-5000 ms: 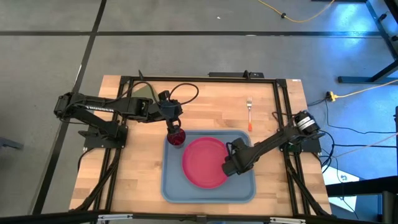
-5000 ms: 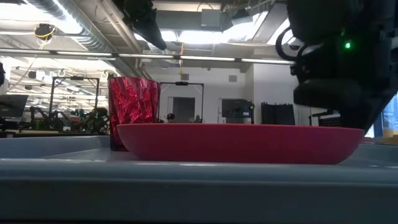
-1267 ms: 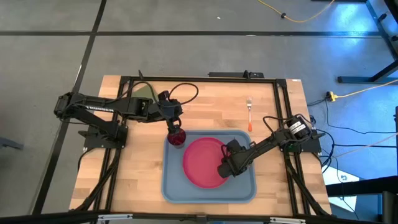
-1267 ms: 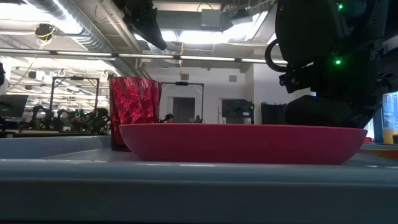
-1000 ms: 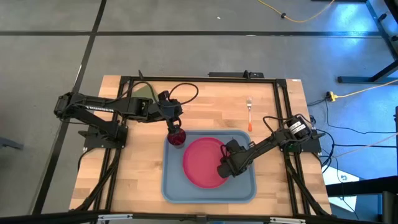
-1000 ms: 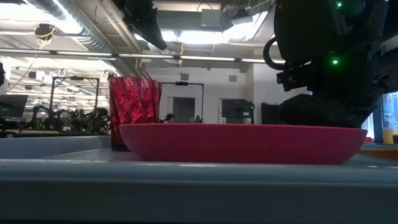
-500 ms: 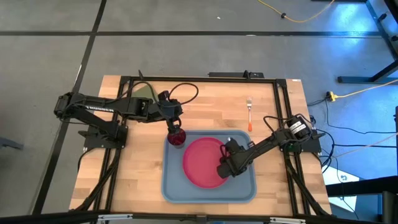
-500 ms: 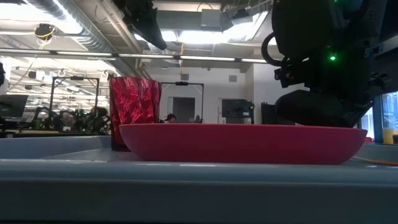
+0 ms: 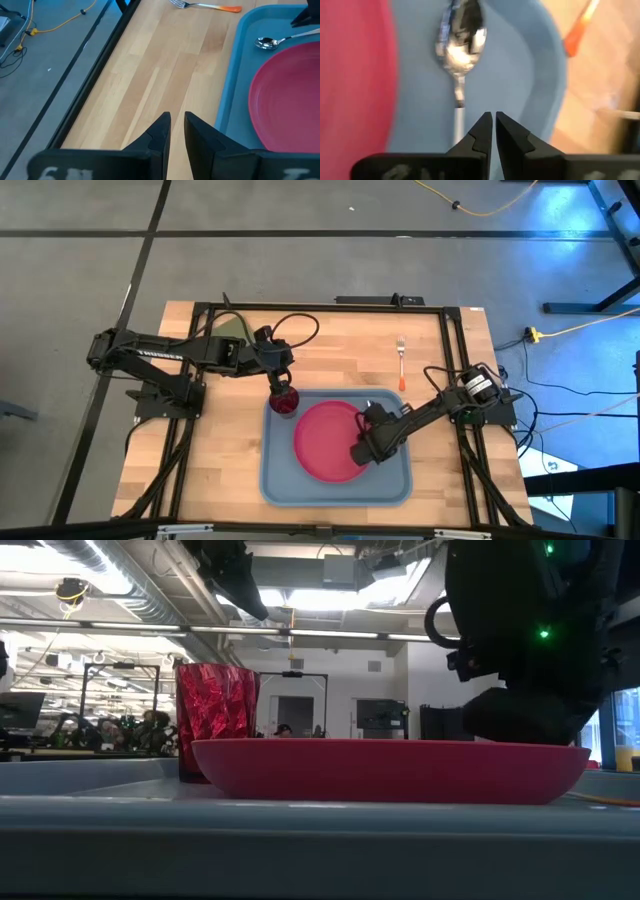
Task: Pick and place plate/cup/fork/spoon on tray
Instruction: Put the orange fork on the blue serving tray to the right of the orange spoon
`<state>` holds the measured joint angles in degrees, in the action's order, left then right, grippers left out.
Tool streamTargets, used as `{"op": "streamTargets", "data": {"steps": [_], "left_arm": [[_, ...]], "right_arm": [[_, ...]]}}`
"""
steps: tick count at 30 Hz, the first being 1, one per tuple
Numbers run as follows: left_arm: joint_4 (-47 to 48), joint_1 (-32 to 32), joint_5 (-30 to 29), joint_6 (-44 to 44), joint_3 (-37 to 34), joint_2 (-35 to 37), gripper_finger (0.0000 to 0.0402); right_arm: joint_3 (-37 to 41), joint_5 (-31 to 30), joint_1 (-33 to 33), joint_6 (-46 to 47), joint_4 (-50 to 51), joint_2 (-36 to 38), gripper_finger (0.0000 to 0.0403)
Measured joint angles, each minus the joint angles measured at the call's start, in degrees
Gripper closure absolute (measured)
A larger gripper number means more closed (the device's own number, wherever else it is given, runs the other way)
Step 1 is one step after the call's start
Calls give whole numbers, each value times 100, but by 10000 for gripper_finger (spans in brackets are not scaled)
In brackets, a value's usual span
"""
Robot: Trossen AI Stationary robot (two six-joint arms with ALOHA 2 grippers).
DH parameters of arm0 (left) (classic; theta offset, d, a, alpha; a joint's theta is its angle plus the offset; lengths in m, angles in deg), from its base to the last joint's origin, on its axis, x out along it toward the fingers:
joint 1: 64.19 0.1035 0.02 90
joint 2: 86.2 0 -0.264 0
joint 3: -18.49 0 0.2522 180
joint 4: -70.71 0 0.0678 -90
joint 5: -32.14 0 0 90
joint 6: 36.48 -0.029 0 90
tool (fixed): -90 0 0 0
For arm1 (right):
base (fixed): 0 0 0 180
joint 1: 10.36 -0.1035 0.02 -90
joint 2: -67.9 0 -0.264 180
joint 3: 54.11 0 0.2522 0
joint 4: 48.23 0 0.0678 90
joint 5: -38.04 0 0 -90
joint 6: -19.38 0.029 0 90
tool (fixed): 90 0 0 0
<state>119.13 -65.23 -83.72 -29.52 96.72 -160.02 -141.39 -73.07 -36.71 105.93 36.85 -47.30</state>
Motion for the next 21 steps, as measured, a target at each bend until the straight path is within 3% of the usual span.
{"op": "streamTargets", "data": {"steps": [3,10,14,21], "left_arm": [[0,0,0,0,0,0,355],[2,0,1,0,0,0,355],[0,-1,1,0,0,0,355],[-60,-1,-1,0,0,0,355]], "right_arm": [[-105,-102,0,39,215,0,375],[-1091,-1829,-4,36,1350,7,375],[-1279,-2575,38,-6,1875,32,375],[-1123,-2762,363,-283,1874,223,375]]}}
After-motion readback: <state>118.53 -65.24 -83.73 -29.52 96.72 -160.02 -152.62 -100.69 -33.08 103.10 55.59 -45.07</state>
